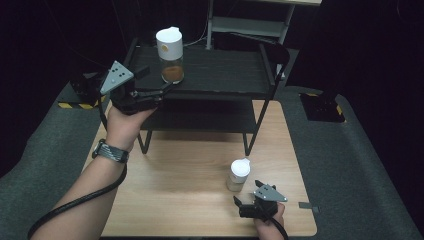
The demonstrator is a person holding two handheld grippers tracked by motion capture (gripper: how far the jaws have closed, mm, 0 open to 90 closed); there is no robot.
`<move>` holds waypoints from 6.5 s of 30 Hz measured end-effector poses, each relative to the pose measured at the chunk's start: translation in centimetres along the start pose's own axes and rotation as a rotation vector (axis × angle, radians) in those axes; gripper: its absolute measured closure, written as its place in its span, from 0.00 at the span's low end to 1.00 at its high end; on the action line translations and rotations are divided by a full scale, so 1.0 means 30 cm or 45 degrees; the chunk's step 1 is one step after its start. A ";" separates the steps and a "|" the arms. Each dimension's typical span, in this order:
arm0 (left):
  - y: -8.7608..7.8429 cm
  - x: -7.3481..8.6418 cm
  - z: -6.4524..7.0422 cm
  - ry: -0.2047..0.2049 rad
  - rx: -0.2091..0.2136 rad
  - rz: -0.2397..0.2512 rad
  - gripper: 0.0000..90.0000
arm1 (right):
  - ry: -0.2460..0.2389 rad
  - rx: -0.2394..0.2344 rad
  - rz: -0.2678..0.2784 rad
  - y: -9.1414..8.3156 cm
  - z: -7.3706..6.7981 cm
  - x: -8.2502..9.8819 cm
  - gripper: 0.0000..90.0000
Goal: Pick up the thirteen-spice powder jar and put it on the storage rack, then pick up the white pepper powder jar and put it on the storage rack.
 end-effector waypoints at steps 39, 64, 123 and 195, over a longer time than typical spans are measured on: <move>-0.188 0.346 0.091 0.055 0.029 -0.199 0.00 | -0.057 -0.014 -0.021 0.004 -0.009 -0.008 0.00; -0.261 0.657 0.143 0.027 0.036 -0.402 0.00 | -0.054 -0.027 -0.036 0.008 -0.004 -0.013 0.00; -0.335 0.802 0.169 0.117 -0.011 -0.612 0.01 | -0.020 0.074 0.058 -0.042 -0.030 0.008 0.00; -0.340 0.806 0.139 0.084 0.048 -0.583 0.01 | 0.107 0.050 0.196 0.093 -0.006 -0.100 0.34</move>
Point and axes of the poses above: each handheld gripper's, and its own axes: y roughly forward along the jaws, x roughly out of its underside, z roughly to its right, the point moved 5 cm from there along y, roughly forward along the jaws, and after that the axes turned 3 degrees about -y, right-handed, at the moved point
